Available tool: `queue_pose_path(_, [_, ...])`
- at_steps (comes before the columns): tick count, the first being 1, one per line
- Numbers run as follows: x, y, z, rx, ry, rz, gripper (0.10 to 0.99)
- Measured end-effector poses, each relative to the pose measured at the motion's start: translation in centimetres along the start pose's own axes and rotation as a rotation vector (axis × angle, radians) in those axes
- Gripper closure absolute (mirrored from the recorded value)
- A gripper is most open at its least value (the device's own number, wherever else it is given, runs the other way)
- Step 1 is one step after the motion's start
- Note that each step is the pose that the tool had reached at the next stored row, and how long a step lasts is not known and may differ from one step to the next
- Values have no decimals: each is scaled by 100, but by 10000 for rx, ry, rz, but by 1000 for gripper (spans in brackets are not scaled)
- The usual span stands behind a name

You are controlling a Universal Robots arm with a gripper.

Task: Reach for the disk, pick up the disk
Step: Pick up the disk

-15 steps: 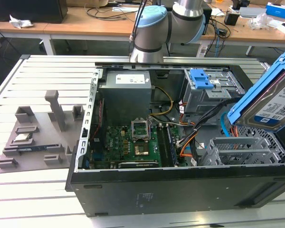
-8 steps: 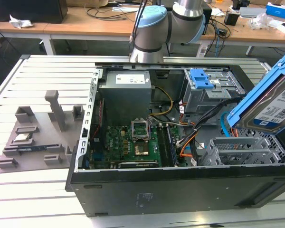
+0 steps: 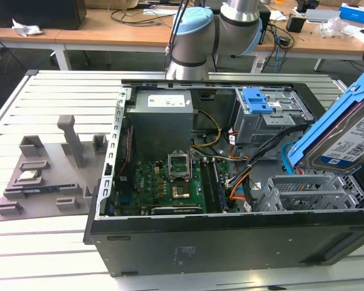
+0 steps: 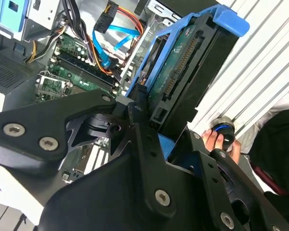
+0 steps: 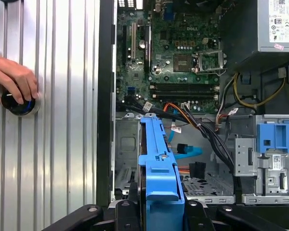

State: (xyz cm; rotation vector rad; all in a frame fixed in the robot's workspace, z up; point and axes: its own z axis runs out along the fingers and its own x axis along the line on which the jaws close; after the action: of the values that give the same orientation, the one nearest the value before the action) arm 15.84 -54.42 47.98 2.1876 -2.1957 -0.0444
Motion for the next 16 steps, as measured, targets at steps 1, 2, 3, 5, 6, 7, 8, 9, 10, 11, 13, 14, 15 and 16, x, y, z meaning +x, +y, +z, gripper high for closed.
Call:
queue_pose_path(1, [0,-1,15,0,1,9,722])
queue_pose_path(2, [0,-2,30,-1,-1,18,722])
queue_pose_path(3, [0,-3,51,0,-1,29,722])
queue_pose_path(5, [-1,-5,92,-1,-2,42,722])
queue_pose_path(6, [-1,-6,106,0,-1,44,722])
queue_pose_path(7, [-1,-9,138,-1,1,50,722])
queue_pose_path(8, [-1,-11,173,-1,1,55,722])
queue_pose_path(9, [-2,-12,187,-1,1,58,722])
queue_pose_path(10, [-2,-13,200,-1,1,59,722])
queue_pose_path(11, [-2,-15,221,-1,1,62,722])
queue_pose_path(13, [-2,-18,271,-1,1,69,722])
queue_pose_path(14, [-2,-19,285,-1,1,71,722])
queue_pose_path(15, [-3,-19,296,-1,1,73,722])
queue_pose_path(16, [-3,-20,311,-1,1,77,722])
